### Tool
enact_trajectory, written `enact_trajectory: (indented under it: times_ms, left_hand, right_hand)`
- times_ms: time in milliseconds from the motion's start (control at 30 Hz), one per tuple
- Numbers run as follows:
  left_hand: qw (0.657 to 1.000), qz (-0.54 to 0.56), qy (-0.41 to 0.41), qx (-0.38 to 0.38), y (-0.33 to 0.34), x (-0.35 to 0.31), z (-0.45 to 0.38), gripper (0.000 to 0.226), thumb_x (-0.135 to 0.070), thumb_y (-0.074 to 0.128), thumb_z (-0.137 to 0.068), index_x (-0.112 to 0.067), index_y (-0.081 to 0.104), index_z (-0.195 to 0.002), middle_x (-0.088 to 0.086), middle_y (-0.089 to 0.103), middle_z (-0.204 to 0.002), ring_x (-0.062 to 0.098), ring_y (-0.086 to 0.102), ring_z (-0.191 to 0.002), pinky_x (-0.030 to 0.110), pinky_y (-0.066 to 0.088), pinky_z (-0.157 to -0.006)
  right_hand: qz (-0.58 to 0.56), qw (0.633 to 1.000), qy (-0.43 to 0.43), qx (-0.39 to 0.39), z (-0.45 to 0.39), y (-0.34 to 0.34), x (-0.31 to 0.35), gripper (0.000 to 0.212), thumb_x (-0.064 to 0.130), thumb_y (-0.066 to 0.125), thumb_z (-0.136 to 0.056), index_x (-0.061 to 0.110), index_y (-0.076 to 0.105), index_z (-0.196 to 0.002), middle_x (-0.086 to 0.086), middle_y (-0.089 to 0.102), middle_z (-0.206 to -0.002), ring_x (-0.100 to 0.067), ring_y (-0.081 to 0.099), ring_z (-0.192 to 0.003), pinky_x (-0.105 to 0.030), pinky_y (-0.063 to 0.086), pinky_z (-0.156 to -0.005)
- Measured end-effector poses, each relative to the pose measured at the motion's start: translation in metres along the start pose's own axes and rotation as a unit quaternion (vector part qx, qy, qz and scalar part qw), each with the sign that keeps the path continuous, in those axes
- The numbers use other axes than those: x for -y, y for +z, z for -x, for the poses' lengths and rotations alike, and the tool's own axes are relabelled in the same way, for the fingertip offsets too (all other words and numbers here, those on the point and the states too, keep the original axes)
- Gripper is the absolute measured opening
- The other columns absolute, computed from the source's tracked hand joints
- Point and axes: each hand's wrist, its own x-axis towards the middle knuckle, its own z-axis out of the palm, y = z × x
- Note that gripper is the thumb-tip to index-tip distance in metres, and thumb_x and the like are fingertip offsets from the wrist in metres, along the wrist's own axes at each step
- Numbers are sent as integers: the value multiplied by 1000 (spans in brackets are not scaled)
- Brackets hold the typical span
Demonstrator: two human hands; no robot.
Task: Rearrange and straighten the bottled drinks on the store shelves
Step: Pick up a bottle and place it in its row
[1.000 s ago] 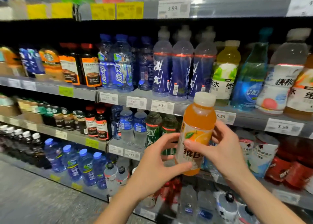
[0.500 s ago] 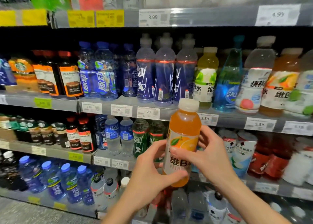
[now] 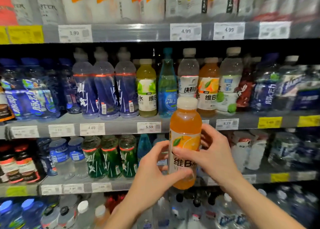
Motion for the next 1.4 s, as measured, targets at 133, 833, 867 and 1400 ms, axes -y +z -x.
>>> enact_trajectory:
  times_ms: [133,833,867,1400]
  left_hand:
    - [1000,-14,12,6,28,-15,-17,55,-36,86,-72,-39,58,-119,-23,67,-115,-1,62,-108,32,56,-88]
    - [989,-87,121,6,87,-60,-133,38,-42,71,-85,-31,61,-120,-21,64,-112,-2,62,-107,36,55,-92]
    - [985,-103,140,-3,87,-65,-144,41,-39,73,-85,-30,58,-122,-23,59,-114,-1,61,-108,38,56,-90]
    - [983,-152,-23,97,114,-147,-275,69,-29,86,-75,-13,37,-121,16,67,-94,30,74,-65,46,63,-64]
  right_hand:
    - [0,1000,-6,-19,-3,-35,0,55,34,93,-53,29,68,-102,14,76,-94,-5,72,-88,-26,57,-78]
    - [-2,995,-11,-95,-47,-150,-17,60,37,88,-47,31,68,-104,23,74,-94,4,69,-87,-10,51,-72]
    - [1,995,-11,-99,-50,-154,-19,60,36,88,-48,30,69,-104,22,74,-94,4,69,-87,-9,51,-72]
    - [-19,990,-9,-138,-73,-184,-28,51,29,87,-52,29,70,-100,17,76,-92,1,70,-85,-14,54,-67]
